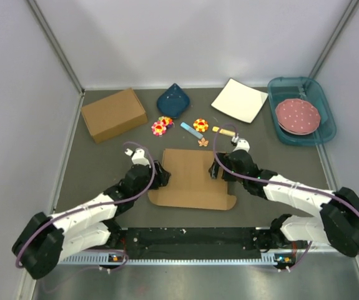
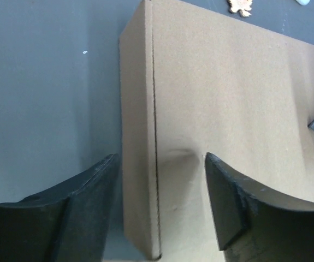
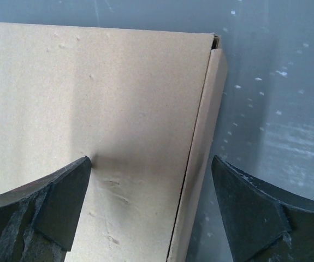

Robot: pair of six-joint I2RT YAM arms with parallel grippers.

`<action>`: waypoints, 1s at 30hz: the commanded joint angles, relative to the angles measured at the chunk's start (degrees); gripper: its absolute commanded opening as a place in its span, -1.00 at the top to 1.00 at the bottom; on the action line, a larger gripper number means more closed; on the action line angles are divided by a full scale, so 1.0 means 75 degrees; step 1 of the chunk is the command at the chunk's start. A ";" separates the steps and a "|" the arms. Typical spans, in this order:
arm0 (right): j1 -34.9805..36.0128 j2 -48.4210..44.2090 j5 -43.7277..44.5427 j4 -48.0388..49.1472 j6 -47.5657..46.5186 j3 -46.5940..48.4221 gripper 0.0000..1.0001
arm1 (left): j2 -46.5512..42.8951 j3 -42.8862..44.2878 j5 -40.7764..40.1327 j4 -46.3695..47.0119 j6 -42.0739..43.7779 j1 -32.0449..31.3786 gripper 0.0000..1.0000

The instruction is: Fold the paper box

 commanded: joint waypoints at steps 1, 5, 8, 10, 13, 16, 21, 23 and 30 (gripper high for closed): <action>-0.0330 -0.0984 0.0097 -0.1343 -0.0367 0.0224 -0.87 | -0.1171 0.0019 -0.0140 -0.1056 0.0075 -0.0100 -0.48; -0.0365 -0.1712 -0.0101 -0.1802 -0.0461 0.0178 -0.90 | -0.1852 0.0113 -0.0563 -0.1361 0.0180 -0.0088 -0.60; -0.0354 -0.1900 -0.0405 -0.1814 -0.0356 -0.0032 -0.91 | -0.1958 -0.0015 -0.0505 -0.1210 0.0180 -0.0088 -0.62; -0.0365 -0.1900 -0.0581 -0.1663 -0.0321 -0.0173 -0.90 | -0.1760 -0.0109 -0.0330 -0.1046 0.0145 -0.0088 -0.63; -0.0365 -0.1854 -0.1003 -0.1486 -0.0227 -0.0455 -0.87 | -0.1397 -0.0320 -0.0003 -0.0636 0.0086 -0.0088 -0.64; -0.0365 -0.1795 -0.1285 -0.1287 -0.0157 -0.0712 -0.76 | -0.0998 -0.0484 0.0302 -0.0167 0.0110 -0.0088 -0.60; -0.0354 -0.1748 -0.1321 -0.0982 -0.0121 -0.0994 -0.59 | -0.0506 -0.0590 0.0888 0.0302 0.0133 -0.0088 -0.25; -0.0365 -0.1678 -0.1286 -0.0923 -0.0133 -0.0983 -0.57 | -0.0377 -0.0566 0.1250 0.0349 0.0098 -0.0088 -0.06; -0.0365 -0.1233 -0.1028 -0.0864 -0.0367 -0.0772 -0.57 | -0.0585 -0.0999 0.1557 0.0514 -0.0124 -0.0100 0.24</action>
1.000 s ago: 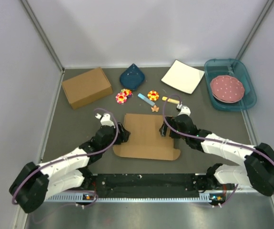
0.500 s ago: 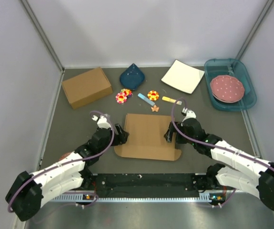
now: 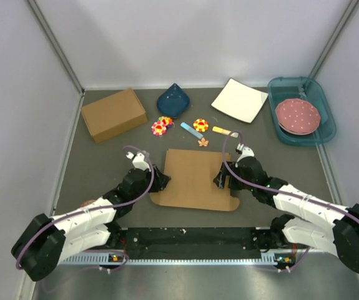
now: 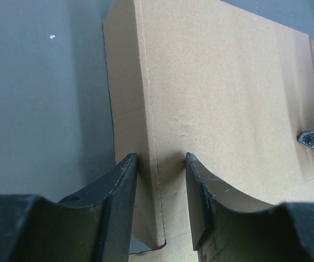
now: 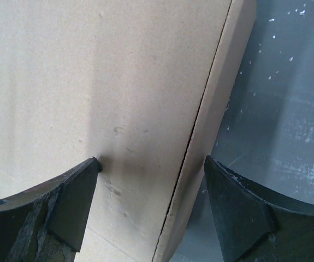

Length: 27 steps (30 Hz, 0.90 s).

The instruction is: Fold the paper box

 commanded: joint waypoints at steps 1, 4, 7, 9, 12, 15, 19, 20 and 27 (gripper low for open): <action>-0.0033 0.0306 0.0234 -0.0072 -0.0297 0.0108 -0.58 | -0.0272 -0.0478 0.0669 -0.0083 -0.0145 -0.0062 0.26; -0.0138 0.0249 0.0223 -0.0060 -0.0356 0.0050 -0.58 | -0.0752 -0.0654 0.0669 -0.0329 -0.0157 -0.0062 0.27; -0.0279 0.0143 0.0188 -0.0072 -0.0426 0.0050 -0.58 | -0.1268 -0.0701 0.0564 -0.0716 -0.0145 -0.0062 0.28; -0.0326 0.0084 0.0153 -0.0142 -0.0462 0.0096 -0.58 | -0.1584 -0.0701 0.0482 -0.0997 -0.0134 -0.0062 0.23; -0.0326 -0.0149 0.0246 -0.0492 -0.0520 0.0319 -0.63 | -0.2006 -0.0584 0.0049 -0.1581 -0.0157 -0.0062 0.00; -0.0338 -0.0746 0.0503 -0.1031 -0.0567 0.0588 -0.76 | -0.2568 -0.0315 -0.0771 -0.2296 -0.0168 -0.0050 -0.32; -0.0349 -0.1637 0.0960 -0.1699 -0.0778 0.1045 -0.85 | -0.3307 0.0001 -0.1475 -0.2591 -0.0028 -0.0038 -0.48; -0.0384 -0.1766 0.1031 -0.1817 -0.0790 0.1092 -0.85 | -0.3459 0.0060 -0.1592 -0.2662 -0.0016 -0.0050 -0.50; -0.1227 -0.2635 0.0810 -0.1830 -0.0462 0.0391 0.72 | -0.3320 0.0131 -0.1816 -0.2569 -0.0098 0.0055 -0.03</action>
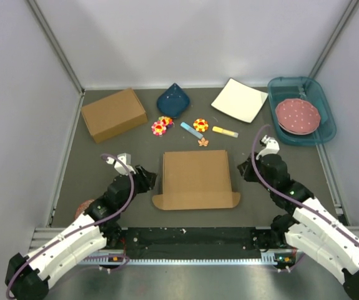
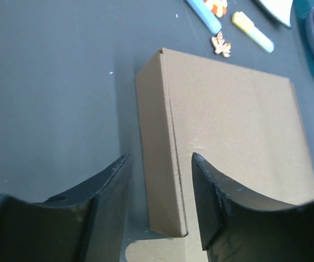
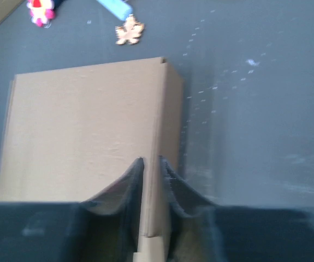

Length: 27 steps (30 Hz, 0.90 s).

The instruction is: Fold the paper box

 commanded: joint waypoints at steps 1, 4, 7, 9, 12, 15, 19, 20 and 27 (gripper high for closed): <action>-0.0631 -0.0085 -0.0219 -0.0003 0.0249 -0.0478 1.00 | 0.0198 0.0064 -0.0053 0.0228 -0.0019 0.0175 0.08; -0.0795 0.0208 -0.0618 0.0337 0.0343 -0.0829 1.00 | 0.0595 -0.0018 0.0205 0.0557 -0.0078 0.0362 0.55; -0.0831 0.0629 -0.1004 0.1028 0.0460 -0.1146 1.00 | 0.1076 -0.0077 0.0545 0.1095 -0.0032 0.0584 1.00; -0.0842 0.0946 -0.1088 0.1462 0.0531 -0.1241 1.00 | 0.1462 -0.0042 0.0826 0.1458 -0.0055 0.0667 1.00; -0.0831 0.1239 -0.1451 0.1779 0.0590 -0.1312 1.00 | 0.1990 0.0040 0.1237 0.1729 -0.0020 0.0784 1.00; -0.0831 0.1345 -0.1615 0.1990 0.0601 -0.1359 1.00 | 0.2400 0.0087 0.1518 0.2034 0.0004 0.0785 1.00; -0.0831 0.1462 -0.1873 0.2143 0.0625 -0.1417 1.00 | 0.2705 0.0005 0.1729 0.2385 -0.0055 0.0785 1.00; -0.0842 0.1486 -0.1908 0.2143 0.0636 -0.1417 1.00 | 0.2764 -0.0018 0.1741 0.2421 -0.0067 0.0785 1.00; -0.0842 0.1498 -0.2026 0.2143 0.0648 -0.1523 1.00 | 0.3034 -0.0030 0.1870 0.2632 -0.0032 0.0785 1.00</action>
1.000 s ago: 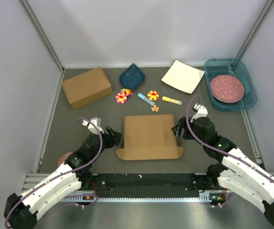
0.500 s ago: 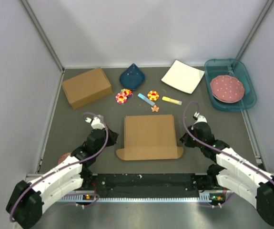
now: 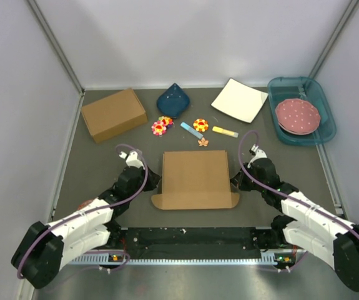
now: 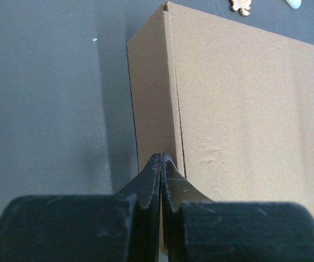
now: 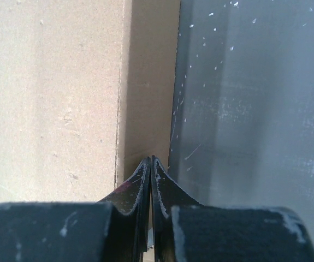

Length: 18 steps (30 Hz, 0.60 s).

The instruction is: Fold the paper box

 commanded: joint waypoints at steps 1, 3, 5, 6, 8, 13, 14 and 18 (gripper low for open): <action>-0.0061 -0.0111 -0.0172 0.0386 0.0077 -0.0095 1.00 | 0.0166 -0.0016 0.0279 0.0618 0.0038 0.0039 1.00; -0.0061 -0.0146 -0.0114 0.0386 0.0066 -0.0106 1.00 | 0.0167 -0.0016 0.0291 0.0537 0.0027 0.0039 1.00; -0.0073 -0.0205 -0.0079 0.0374 0.0065 -0.0106 1.00 | 0.0073 -0.0027 0.0174 0.0373 0.0027 0.0039 1.00; -0.0061 -0.0205 -0.0044 0.0363 0.0042 -0.0106 1.00 | 0.0003 -0.0062 0.0093 0.0140 0.0038 0.0039 1.00; -0.0061 -0.0217 -0.0032 0.0327 0.0042 -0.0095 1.00 | -0.0277 -0.0098 -0.0188 -0.0165 0.0038 0.0039 1.00; -0.0061 -0.0252 -0.0020 0.0316 0.0019 -0.0106 1.00 | -0.0957 -0.0449 -0.0237 -0.0588 0.0167 0.0039 1.00; -0.0061 -0.0252 -0.0020 0.0316 0.0019 -0.0095 1.00 | -0.1040 -0.0507 -0.0109 -0.0554 0.0144 0.0039 1.00; -0.0073 -0.0322 -0.0055 0.0257 -0.0016 -0.0106 1.00 | -0.1380 -0.0800 0.0325 -0.0144 0.0003 0.0039 1.00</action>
